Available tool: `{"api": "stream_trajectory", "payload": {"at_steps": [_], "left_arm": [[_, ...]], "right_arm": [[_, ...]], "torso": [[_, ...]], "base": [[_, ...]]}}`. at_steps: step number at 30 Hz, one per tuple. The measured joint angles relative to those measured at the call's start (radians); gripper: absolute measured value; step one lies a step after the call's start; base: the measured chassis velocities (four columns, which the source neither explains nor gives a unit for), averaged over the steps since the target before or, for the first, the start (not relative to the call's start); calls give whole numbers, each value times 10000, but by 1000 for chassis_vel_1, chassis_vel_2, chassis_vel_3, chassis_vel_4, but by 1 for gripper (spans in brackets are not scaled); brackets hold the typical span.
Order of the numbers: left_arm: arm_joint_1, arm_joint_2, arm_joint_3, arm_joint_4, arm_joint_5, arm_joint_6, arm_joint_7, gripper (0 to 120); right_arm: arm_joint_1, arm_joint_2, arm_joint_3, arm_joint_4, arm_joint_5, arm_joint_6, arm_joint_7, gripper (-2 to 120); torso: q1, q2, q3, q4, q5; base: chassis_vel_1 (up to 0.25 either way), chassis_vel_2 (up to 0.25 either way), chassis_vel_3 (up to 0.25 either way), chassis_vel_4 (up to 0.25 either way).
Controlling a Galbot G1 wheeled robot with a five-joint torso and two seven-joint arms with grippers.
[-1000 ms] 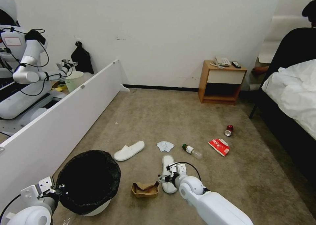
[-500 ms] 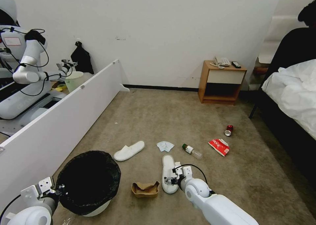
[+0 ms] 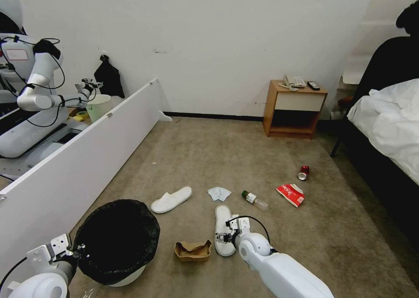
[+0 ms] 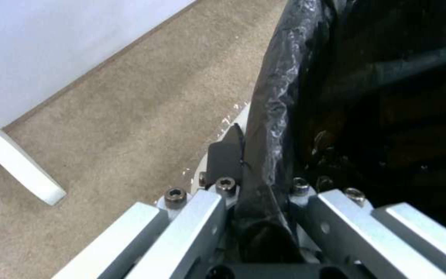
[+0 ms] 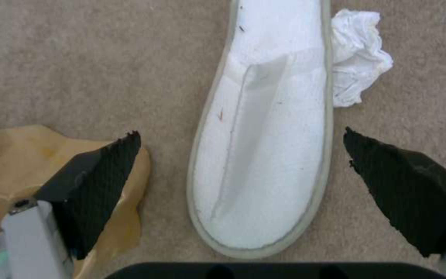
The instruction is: Pick up the trash bin, then pick up the garbage from the floor and place it into the trash bin.
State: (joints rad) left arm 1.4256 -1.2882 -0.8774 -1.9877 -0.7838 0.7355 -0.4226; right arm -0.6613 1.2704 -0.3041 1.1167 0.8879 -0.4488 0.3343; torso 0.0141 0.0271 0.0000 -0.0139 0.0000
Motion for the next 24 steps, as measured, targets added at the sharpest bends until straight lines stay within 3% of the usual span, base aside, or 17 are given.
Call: {"api": "stream_trajectory", "payload": {"at_steps": [24], "left_arm": [[135, -29, -70, -37, 34, 0, 61, 1]], "right_arm": [[281, 506, -82, -1334, -224, 328, -394, 100]], "torso": [[0, 0, 0, -1, 0]], "base": [[0, 0, 0, 0]]}}
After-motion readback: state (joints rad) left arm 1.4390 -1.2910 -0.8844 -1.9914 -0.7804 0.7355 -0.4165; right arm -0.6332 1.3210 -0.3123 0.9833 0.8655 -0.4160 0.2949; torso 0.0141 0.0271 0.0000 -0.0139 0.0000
